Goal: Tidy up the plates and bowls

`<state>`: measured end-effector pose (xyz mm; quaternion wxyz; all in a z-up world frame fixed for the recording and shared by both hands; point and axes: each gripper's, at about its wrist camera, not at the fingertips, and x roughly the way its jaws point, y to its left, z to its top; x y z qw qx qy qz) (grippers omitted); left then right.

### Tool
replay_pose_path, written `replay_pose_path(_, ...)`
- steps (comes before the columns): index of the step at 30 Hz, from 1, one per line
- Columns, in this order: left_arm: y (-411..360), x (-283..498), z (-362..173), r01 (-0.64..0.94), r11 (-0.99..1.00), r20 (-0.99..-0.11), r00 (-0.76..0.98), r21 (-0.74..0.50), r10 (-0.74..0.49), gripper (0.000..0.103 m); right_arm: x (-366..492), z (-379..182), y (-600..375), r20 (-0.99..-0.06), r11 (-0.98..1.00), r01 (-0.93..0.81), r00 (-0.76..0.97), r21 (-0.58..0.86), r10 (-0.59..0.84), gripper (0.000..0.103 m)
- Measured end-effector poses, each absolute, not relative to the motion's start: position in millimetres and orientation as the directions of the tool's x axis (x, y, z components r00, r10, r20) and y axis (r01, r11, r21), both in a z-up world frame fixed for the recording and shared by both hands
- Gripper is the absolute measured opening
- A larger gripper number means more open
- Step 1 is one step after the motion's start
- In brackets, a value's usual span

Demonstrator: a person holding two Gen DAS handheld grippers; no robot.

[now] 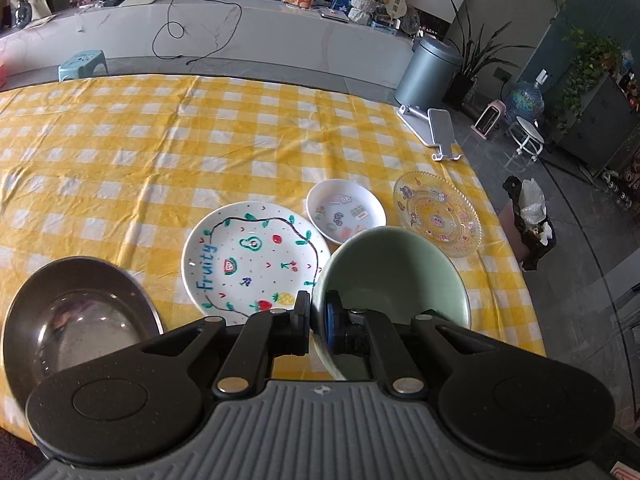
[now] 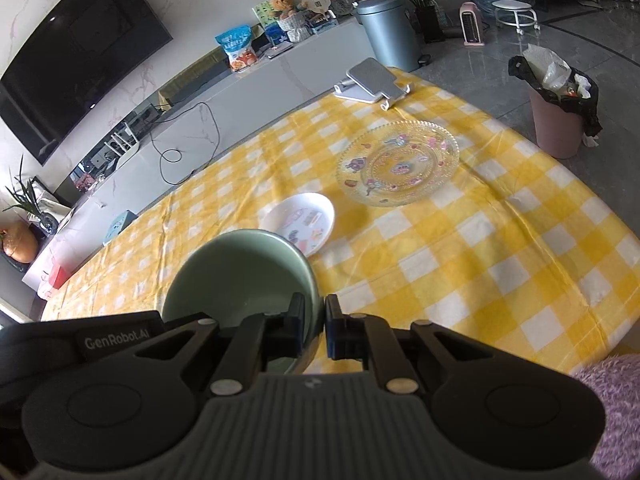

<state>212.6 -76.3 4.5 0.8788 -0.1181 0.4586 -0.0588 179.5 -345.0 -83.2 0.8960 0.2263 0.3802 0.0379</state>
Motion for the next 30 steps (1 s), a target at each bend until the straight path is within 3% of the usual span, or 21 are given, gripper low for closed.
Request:
replay_pose_path(14,41,139,26,-0.190,0.911,-0.739,0.655,-0.365,-0.159,0.010,128,-49,-237,-0.625,0.906,-0.150,0.679,0.397,0.386,0.007)
replay_pose_path(30,83,138,-5,-0.232,0.908,-0.755,0.644,-0.349,-0.125,0.010,149,-75,-185,-0.682,0.918,-0.206,0.619,0.339,0.390,0.006)
